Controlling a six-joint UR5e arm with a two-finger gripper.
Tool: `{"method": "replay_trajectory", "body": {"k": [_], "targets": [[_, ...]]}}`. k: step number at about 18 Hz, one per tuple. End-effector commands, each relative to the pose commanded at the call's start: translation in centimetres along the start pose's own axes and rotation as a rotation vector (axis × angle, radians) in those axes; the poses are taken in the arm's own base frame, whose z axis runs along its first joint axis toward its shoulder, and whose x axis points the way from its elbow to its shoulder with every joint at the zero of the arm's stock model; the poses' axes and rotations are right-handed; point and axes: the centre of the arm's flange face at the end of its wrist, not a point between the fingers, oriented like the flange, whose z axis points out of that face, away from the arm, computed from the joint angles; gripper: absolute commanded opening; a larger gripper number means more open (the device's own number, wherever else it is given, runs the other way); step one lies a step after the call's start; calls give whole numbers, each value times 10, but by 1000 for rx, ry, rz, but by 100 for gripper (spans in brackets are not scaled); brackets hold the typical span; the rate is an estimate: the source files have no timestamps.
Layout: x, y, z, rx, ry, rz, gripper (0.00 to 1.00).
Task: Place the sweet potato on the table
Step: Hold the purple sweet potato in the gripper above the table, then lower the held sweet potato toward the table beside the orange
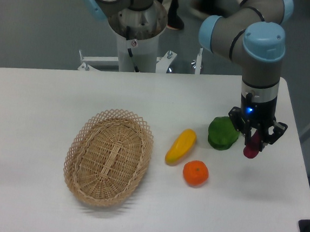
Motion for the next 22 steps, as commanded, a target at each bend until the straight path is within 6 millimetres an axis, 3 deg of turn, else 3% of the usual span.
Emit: {"method": "replay_trajectory", "body": {"k": [13,22], "targets": [[6,0,15,-4,18,2,28],[8,0,61,-19,51,-55,28]]}}
